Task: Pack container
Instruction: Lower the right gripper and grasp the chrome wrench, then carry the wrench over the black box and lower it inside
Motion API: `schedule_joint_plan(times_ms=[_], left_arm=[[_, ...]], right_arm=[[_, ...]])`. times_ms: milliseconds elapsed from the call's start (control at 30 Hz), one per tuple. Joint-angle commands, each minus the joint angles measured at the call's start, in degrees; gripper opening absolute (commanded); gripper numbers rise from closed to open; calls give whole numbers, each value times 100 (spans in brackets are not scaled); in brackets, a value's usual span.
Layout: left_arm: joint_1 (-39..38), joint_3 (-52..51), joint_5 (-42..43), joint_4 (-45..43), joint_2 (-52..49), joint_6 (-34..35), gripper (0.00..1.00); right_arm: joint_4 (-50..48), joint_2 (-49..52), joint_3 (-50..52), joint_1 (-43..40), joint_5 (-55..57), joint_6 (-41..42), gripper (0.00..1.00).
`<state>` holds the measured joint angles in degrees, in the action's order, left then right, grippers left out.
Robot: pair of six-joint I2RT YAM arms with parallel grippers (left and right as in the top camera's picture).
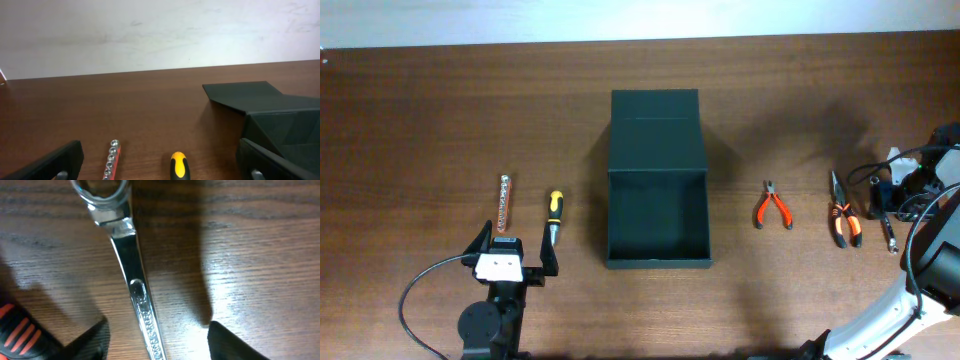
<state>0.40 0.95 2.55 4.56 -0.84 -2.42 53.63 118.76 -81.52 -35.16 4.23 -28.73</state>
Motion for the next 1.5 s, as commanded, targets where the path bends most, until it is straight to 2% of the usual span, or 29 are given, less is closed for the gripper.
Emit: schedule_joint_plan(times_ms=[0,100,233,533,667,800,967,1200,1467], left_arm=[[13,-44,-42,2,55,-90,99],[13,-44,-39,2,55,-90,99],[13,-44,-39,2,55,-90,99],[13,-44,-39,2,55,-90,99],[15,-44,-42,2,55,-90,99],[13,-44,-42,2,55,-90,99],[13,-44,-39,2,55,-90,99],[13,-44,-42,2,55,-90,99],[13,-44,-42,2,55,-90,99]], right_arm=[[-81,94,151,22,162,31,46],[-85,94,151,22,162,31,35],[-83,94,151,22,160,31,30],[-79,94,149,28,50,76,5],[-79,94,140,28,26,79,4],[-7,92,-111,42,-42,490,4],[721,85,-1207,227,-557,575,4],[2378,85,-3639,935,-1958,721,4],[3694,85,-5648,2599,-2312,721,4]])
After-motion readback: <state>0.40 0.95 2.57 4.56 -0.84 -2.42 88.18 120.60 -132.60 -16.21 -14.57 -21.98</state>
